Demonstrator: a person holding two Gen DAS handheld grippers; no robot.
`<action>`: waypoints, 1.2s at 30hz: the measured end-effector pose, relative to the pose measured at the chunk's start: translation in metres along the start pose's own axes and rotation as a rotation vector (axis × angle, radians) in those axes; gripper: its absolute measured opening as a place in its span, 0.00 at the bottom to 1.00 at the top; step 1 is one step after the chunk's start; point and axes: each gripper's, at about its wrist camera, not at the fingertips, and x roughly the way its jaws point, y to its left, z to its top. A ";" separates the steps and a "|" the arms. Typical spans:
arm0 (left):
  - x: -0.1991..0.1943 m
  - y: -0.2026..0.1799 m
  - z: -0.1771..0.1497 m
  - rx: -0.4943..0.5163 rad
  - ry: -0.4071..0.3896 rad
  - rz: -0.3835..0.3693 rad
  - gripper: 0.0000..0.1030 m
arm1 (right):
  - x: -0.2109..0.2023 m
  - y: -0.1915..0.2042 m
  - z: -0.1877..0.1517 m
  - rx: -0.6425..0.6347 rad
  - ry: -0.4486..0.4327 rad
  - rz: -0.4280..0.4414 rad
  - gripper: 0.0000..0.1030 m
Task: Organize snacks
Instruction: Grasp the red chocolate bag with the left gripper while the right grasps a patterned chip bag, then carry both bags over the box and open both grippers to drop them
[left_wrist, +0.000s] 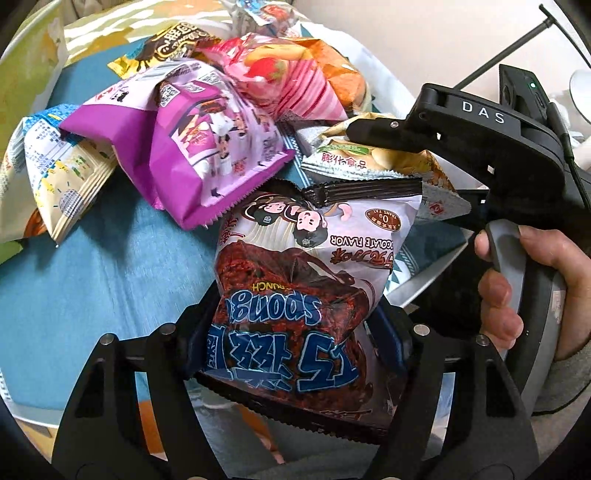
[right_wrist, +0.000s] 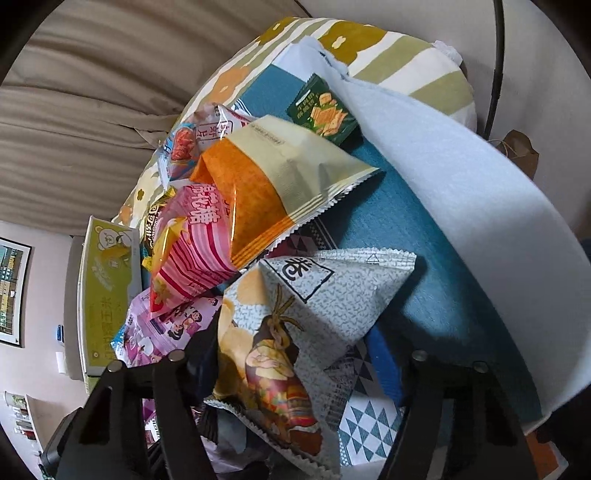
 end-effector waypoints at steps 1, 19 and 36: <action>-0.001 0.000 0.000 0.002 -0.003 0.002 0.69 | -0.003 0.000 0.000 -0.001 -0.005 0.001 0.62; -0.033 -0.001 -0.009 0.018 -0.103 0.012 0.68 | -0.085 0.011 -0.022 -0.039 -0.099 0.044 0.58; -0.125 0.028 0.024 -0.005 -0.334 0.076 0.68 | -0.141 0.082 -0.015 -0.177 -0.206 0.162 0.59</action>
